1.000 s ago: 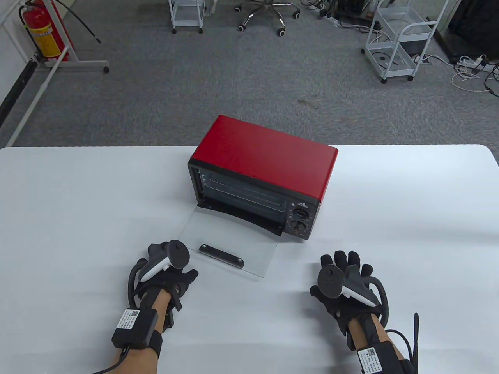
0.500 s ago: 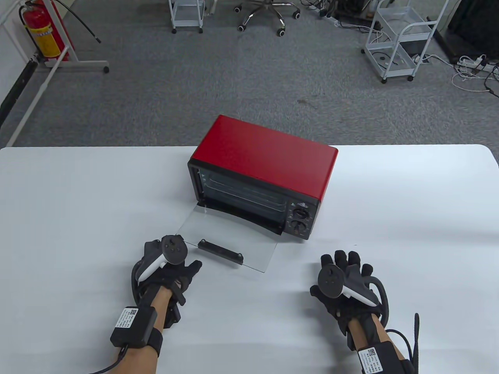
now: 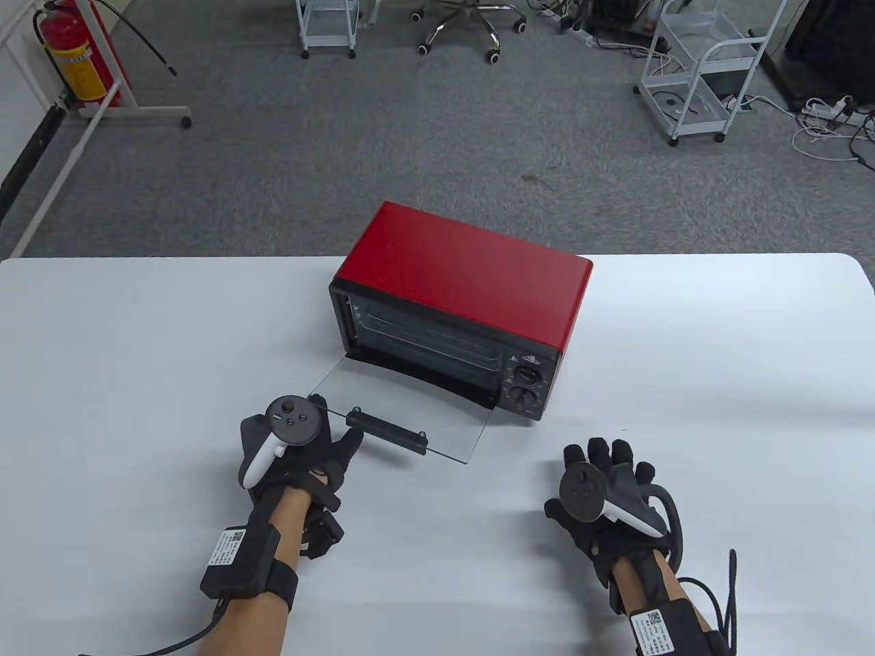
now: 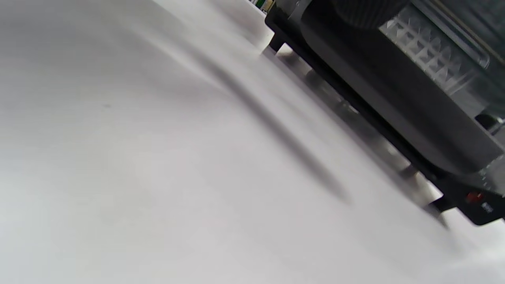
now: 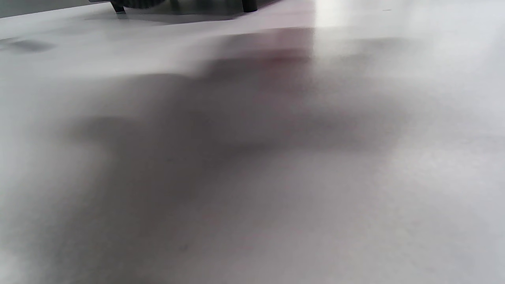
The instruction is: Close oven door by handle
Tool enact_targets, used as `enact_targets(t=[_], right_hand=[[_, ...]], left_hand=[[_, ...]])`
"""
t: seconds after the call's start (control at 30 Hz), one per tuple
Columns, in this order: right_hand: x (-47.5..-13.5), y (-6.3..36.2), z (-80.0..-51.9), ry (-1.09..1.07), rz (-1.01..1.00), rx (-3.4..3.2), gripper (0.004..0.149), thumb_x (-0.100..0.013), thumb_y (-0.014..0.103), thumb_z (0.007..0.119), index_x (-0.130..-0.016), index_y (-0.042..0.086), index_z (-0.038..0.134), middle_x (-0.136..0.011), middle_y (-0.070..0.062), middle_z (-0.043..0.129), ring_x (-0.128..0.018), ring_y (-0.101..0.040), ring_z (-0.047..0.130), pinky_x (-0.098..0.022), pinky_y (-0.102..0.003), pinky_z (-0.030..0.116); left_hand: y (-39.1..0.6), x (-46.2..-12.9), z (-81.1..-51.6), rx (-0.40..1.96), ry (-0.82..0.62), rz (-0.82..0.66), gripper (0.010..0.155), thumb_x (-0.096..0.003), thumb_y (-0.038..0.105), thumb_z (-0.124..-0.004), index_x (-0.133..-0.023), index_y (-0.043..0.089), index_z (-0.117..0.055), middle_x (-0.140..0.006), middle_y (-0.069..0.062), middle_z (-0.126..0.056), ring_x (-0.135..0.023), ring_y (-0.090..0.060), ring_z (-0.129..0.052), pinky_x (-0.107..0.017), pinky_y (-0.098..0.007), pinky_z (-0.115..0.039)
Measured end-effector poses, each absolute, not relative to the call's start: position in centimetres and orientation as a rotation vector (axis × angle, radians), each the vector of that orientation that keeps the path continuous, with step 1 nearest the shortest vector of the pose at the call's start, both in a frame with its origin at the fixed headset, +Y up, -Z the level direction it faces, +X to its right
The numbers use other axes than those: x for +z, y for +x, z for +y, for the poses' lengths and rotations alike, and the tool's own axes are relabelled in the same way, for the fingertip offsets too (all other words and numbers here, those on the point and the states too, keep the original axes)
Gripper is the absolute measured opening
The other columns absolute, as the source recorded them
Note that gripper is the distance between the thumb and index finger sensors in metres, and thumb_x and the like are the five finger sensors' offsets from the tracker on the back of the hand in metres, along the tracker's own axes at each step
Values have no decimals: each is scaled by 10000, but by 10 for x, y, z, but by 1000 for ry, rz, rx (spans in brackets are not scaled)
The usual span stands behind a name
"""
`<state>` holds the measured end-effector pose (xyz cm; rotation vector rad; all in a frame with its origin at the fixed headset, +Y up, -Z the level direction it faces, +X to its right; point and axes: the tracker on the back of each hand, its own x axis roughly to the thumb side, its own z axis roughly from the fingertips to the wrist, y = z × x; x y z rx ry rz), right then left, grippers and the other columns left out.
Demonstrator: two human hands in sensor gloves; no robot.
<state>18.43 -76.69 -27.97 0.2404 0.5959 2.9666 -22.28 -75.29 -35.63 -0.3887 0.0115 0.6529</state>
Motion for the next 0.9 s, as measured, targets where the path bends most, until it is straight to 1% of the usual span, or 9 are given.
enact_targets(t=[0.13, 0.27, 0.33, 0.37, 0.5, 0.67, 0.9], right_hand=[[-280, 185, -767, 243, 593, 2965, 867, -535, 529, 504, -1082, 45, 36, -1103, -377, -17, -953, -697, -10, -609, -838, 122], [-280, 185, -767, 247, 589, 2961, 868, -535, 529, 504, -1082, 44, 36, -1102, -378, -18, -953, -696, -11, -609, -838, 123], [-280, 185, -767, 250, 585, 2959, 869, -535, 530, 504, -1082, 44, 36, -1103, -377, -17, -954, -697, -10, -610, -838, 124], [-281, 185, -767, 252, 587, 2956, 868, -535, 529, 504, -1082, 44, 35, -1104, -376, -16, -953, -697, -11, -610, -838, 124], [-281, 185, -767, 254, 596, 2956, 868, -536, 529, 504, -1082, 44, 35, -1102, -377, -18, -953, -697, -9, -611, -838, 126], [-281, 185, -767, 257, 589, 2953, 868, -536, 529, 504, -1082, 43, 35, -1102, -379, -18, -954, -696, -9, -612, -838, 128], [-281, 185, -767, 258, 589, 2951, 867, -537, 528, 505, -1082, 45, 36, -1102, -378, -19, -953, -697, -10, -613, -838, 128]], left_hand=[[-218, -359, -751, 743, -320, 44, 906, -577, 501, -584, -1117, -12, -67, -1116, -271, -3, -972, -598, 18, -631, -791, -192], [-215, -361, -753, 793, -297, 59, 894, -571, 490, -590, -1122, 0, -84, -1126, -257, -22, -978, -602, -2, -634, -790, -206], [-216, -362, -752, 818, -270, 57, 874, -570, 489, -596, -1132, 17, -121, -1147, -230, -63, -994, -596, -56, -639, -787, -241], [-215, -362, -752, 849, -264, 63, 867, -572, 484, -603, -1136, 22, -133, -1150, -226, -96, -999, -594, -70, -641, -787, -250], [-211, -363, -749, 912, -240, 71, 837, -575, 466, -600, -1141, 30, -163, -1158, -229, -135, -1009, -606, -127, -646, -784, -280], [-206, -365, -750, 1044, -221, 79, 820, -582, 449, -582, -1140, 17, -164, -1161, -262, -256, -1018, -618, -233, -647, -778, -333], [-199, -367, -753, 1236, -212, 86, 769, -588, 416, -563, -1138, -26, -257, -1124, -283, -444, -1004, -613, -452, -648, -760, -427]])
